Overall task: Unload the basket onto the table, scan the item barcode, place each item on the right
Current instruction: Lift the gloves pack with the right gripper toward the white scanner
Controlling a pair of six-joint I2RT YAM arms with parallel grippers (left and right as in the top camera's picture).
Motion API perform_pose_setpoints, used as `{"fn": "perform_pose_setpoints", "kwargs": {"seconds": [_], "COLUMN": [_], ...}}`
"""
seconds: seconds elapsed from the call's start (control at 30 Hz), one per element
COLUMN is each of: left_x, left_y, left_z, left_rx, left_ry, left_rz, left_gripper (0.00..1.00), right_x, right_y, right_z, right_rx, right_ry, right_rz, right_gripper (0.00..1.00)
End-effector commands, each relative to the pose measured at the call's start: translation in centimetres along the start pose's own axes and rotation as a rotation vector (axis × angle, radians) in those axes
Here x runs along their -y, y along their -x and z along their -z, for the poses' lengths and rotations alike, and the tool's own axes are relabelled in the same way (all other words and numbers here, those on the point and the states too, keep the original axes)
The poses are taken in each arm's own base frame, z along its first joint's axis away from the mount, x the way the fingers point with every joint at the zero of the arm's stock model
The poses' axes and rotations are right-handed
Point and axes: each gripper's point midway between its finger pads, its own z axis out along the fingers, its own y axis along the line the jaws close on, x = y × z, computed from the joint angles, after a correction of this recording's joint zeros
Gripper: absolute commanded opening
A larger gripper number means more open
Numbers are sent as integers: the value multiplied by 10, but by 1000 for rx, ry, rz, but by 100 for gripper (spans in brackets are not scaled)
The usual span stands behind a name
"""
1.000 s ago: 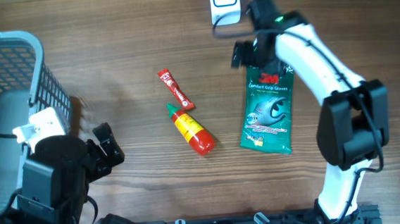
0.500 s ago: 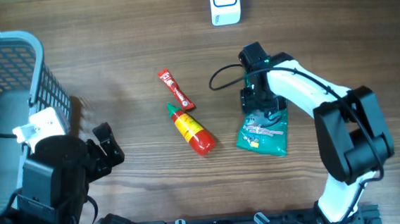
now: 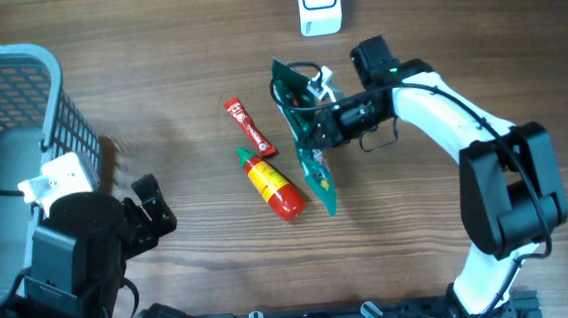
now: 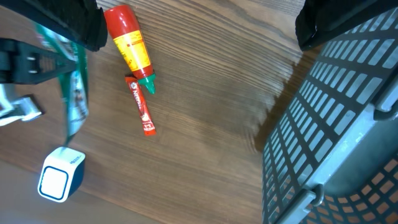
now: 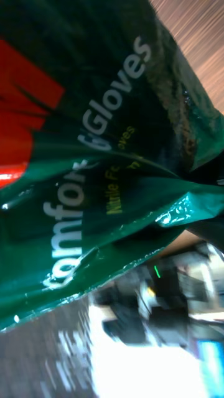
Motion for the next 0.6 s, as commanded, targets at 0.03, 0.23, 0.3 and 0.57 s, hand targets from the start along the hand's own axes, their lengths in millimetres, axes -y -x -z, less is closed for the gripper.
{"fn": "perform_pose_setpoints", "kwargs": {"seconds": [0.03,0.23,0.3,0.57], "left_x": [0,0,0,0], "left_y": [1,1,1,1], "left_z": [0,0,0,0], "left_rx": [7,7,7,7], "left_ry": [3,3,3,3], "left_rz": [5,5,5,5], "left_gripper": [100,100,100,100], "right_x": [-101,-107,-110,-114], "right_y": [26,50,58,64], "right_z": [38,39,42,43], "right_rx": [265,248,243,64], "right_ry": [504,510,509,546], "right_rz": [610,664,670,59], "right_gripper": [5,5,5,5]}}
